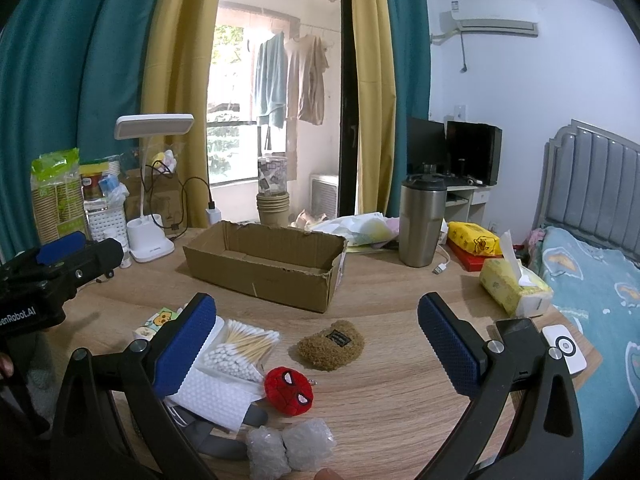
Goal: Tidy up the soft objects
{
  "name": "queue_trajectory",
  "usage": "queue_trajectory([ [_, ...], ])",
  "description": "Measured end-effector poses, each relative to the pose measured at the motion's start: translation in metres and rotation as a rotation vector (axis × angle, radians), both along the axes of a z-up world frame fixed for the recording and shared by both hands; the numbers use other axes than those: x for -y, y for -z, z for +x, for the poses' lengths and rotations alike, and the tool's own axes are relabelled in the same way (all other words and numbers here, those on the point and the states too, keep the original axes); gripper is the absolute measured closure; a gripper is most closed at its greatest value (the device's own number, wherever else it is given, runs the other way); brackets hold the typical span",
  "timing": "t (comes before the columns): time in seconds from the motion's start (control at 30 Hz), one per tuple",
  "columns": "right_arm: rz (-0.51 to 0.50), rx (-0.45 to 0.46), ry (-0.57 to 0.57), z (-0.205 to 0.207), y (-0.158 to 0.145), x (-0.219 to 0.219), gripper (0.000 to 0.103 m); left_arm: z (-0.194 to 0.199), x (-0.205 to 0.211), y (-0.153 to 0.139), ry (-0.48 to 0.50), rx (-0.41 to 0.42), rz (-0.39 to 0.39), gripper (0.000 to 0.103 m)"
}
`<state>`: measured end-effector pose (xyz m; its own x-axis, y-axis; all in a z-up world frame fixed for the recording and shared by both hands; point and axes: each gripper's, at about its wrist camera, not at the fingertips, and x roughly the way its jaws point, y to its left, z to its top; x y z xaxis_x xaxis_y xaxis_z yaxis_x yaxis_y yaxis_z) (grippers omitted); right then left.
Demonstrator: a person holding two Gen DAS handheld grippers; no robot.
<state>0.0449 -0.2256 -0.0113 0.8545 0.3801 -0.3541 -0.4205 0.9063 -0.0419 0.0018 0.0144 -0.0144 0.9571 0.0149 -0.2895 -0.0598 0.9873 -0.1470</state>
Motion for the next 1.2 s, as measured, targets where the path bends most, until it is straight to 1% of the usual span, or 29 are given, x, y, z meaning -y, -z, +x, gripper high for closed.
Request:
queue_trajectory([
  [0.3, -0.004, 0.002, -0.001, 0.0, 0.001, 0.003, 0.0, 0.001, 0.002, 0.001, 0.0, -0.003, 0.013, 0.004],
  [0.9, -0.006, -0.025, 0.004, 0.004, 0.004, 0.005, 0.0, 0.0, 0.001, 0.0, -0.001, -0.016, 0.028, 0.004],
  [1.07, -0.014, -0.038, 0.019, 0.007, 0.009, 0.007, 0.0, 0.003, 0.001, 0.005, -0.01, -0.039, 0.038, 0.004],
  [1.2, -0.02, -0.06, 0.033, 0.011, 0.016, 0.01, 0.0, 0.01, -0.003, 0.015, -0.019, -0.093, 0.032, 0.004],
])
